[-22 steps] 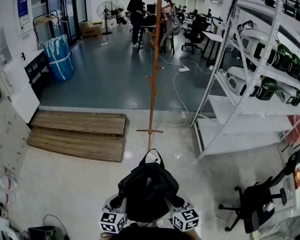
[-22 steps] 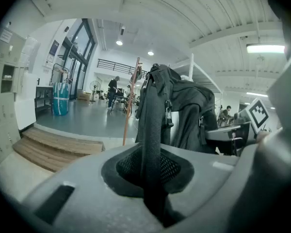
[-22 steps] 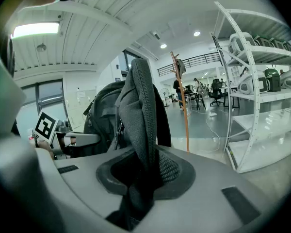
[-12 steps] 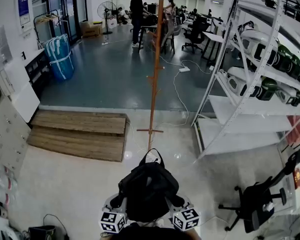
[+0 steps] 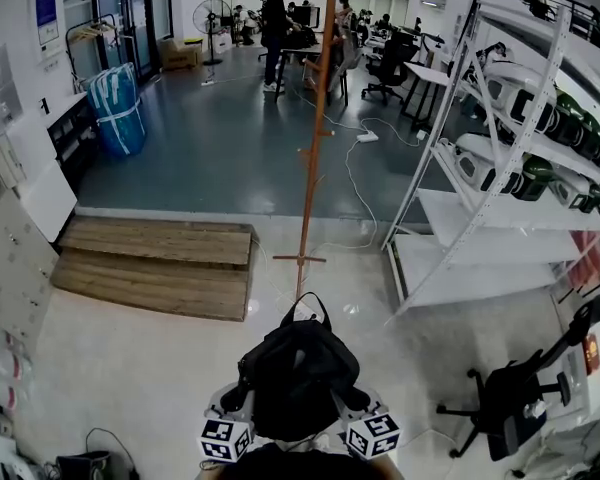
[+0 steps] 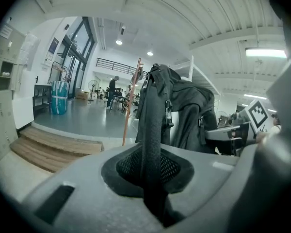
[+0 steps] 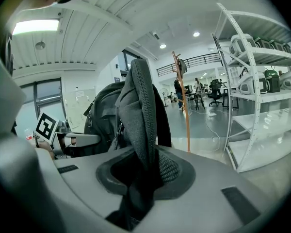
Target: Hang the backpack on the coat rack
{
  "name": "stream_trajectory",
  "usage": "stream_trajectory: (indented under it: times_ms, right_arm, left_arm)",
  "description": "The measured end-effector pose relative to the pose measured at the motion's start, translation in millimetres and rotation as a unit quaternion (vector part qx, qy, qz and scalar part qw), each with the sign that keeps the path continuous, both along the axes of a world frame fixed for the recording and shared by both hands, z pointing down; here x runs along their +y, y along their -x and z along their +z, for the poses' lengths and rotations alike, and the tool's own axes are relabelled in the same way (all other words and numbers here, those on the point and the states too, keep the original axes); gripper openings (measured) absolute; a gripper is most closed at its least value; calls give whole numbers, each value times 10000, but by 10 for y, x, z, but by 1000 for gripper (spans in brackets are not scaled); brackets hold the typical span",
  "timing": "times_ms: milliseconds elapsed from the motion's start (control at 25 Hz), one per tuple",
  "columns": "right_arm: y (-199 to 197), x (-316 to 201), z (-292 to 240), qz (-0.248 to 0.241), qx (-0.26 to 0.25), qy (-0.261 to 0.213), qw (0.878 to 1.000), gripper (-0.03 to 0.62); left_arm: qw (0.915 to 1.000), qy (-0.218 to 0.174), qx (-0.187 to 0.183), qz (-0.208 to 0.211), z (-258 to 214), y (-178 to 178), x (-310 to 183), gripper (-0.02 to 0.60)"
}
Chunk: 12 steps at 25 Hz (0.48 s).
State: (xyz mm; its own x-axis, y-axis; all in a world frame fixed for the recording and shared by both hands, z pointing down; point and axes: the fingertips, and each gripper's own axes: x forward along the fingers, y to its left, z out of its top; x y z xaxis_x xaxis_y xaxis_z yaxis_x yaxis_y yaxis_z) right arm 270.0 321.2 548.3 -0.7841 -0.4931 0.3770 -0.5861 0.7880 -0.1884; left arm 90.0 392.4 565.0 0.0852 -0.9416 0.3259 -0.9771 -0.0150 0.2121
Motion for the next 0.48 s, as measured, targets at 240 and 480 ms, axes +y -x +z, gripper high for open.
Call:
stream_trajectory:
  times_ms: [240,480]
  right_arm:
    - [284,94,42,89,26,8,10000,77]
    - [649,174,47,121,-26,-30,9999,77]
  left_arm:
    - [9999,11,41,120,56,285,78,43]
    - [9999,-20,23,117,37,652,152,43]
